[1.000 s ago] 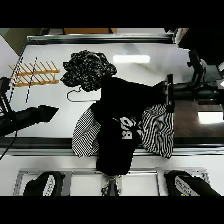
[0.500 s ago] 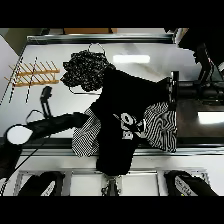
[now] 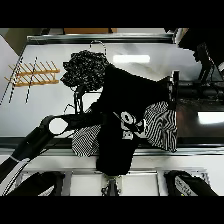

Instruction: Fold the clothes and pants, and hang the long-sleeved shirts on hangers.

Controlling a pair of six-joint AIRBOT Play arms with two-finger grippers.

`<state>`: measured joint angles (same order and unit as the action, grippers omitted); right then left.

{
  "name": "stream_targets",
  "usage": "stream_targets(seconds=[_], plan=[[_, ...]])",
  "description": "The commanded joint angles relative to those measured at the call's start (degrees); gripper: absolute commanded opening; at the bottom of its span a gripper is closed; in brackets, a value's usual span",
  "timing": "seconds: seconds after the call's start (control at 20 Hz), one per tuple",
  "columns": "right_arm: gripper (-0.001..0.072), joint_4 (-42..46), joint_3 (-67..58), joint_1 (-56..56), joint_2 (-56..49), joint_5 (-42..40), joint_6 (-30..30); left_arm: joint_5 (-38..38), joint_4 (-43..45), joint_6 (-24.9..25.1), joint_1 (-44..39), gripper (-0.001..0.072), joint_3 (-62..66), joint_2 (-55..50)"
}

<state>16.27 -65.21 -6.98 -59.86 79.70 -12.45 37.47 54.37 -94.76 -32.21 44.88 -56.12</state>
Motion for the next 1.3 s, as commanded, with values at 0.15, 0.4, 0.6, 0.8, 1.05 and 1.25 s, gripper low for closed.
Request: stream_targets(seconds=[0.15, 0.4, 0.6, 0.8, 1.05, 1.25], plan=[[0.0015, 0.0, -0.1, 0.0, 0.0, 0.0, 0.0, 5.4, 3.2, -2.5, 3.2, 0.009, 1.8, -1.9], [0.0014, 0.2, -0.1, 0.1, 0.1, 0.0, -1.1, 8.7, 3.1, 0.2, 11.5, 0.0012, 1.8, 4.6], [0.0013, 0.7, 0.0, 0.4, 0.1, 0.1, -6.5, 14.4, 3.1, 2.6, 18.3, 0.0012, 1.8, 6.7], [0.0014, 3.4, 0.0, 2.9, 0.1, 0.0, -7.1, 15.9, 3.0, 4.1, 19.2, 0.0013, 1.8, 4.2], [0.0014, 3.6, 0.0, 3.0, 0.0, -0.4, -7.1, 16.4, 2.6, 3.3, 21.8, 0.0519, 1.4, 5.3], [0.0014, 3.6, 0.0, 3.0, -0.1, -0.4, -7.1, 12.3, 2.6, -0.7, 20.3, 0.0491, -4.1, 10.6]])
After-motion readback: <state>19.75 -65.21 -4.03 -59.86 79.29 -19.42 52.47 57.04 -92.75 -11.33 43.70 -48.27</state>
